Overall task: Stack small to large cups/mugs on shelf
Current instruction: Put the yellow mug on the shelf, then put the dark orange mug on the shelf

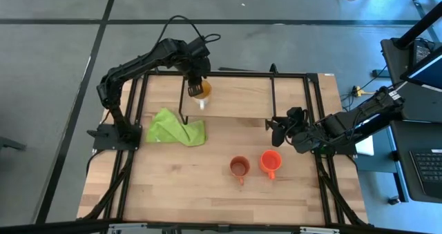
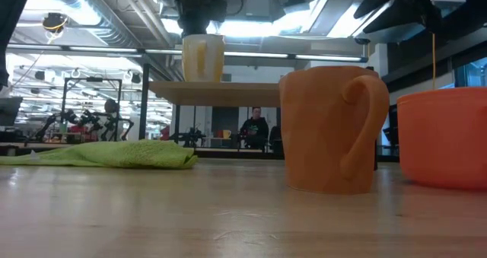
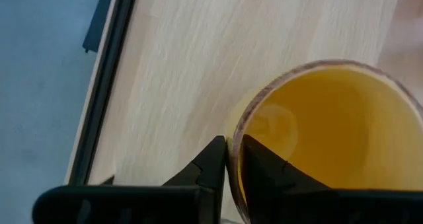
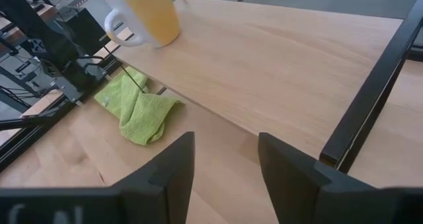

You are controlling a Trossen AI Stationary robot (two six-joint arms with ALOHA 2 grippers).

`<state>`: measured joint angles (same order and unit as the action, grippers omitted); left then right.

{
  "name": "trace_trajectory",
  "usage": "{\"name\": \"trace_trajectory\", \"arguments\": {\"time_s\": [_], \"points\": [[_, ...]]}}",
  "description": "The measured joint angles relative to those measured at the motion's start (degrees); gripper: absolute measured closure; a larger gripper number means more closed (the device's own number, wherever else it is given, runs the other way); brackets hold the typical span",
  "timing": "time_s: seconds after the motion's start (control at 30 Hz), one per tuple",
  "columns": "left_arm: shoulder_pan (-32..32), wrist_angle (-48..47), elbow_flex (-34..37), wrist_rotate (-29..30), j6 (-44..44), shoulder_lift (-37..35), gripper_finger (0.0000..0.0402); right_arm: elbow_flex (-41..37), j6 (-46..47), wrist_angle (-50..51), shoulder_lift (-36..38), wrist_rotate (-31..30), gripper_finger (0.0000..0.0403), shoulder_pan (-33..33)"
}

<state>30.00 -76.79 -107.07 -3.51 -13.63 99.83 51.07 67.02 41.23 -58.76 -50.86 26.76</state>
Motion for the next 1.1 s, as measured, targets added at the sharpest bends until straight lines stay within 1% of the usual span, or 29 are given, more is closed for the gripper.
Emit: {"name": "trace_trajectory", "arguments": {"time_s": [0.17,0.33,0.5,0.6,0.7,0.8,0.9,1.0,1.1], "points": [[-0.02,-1.04,-0.61,0.73,-0.09,-0.49,0.0352,0.0,-0.22,0.0,0.01,-0.04,0.0234,0.0],[0.0,-0.7,-3.78,1.16,-0.85,-0.77,0.0339,0.0,-0.35,0.11,0.02,-0.06,0.0234,-0.02],[-0.02,-0.98,-7.16,3.67,-1.39,-0.74,0.0327,0.0,-0.37,0.14,0.02,-0.09,0.0234,-0.01],[-0.18,-2.91,-10.26,3.8,0.76,-0.72,0.0326,0.0,-0.33,0.15,0.24,-0.67,0.0234,-0.02],[-2.22,-7.63,-14.65,3.13,4.83,-0.72,0.0331,0.01,-0.91,0.15,1.22,-1.22,0.0234,-0.04],[-7.14,-11.2,-18.23,1.2,9.65,-1.24,0.0335,0.02,-1.56,0.17,2.18,-1.14,0.0234,-0.42],[-14.68,-11.55,-18.67,1.66,14.35,-2.48,0.0337,0.07,-2.13,0.22,2.76,1.33,0.0234,-1.97],[-23.5,-11.74,-18.29,5.95,18.61,-2.56,0.0337,0.07,-3.47,0.17,2.78,6.42,0.0234,-4.59],[-30.91,-9.57,-15.98,10.38,22.33,-2.56,0.0337,0.07,-6.62,-1.02,2.23,14.34,0.0234,-8.1]]}}
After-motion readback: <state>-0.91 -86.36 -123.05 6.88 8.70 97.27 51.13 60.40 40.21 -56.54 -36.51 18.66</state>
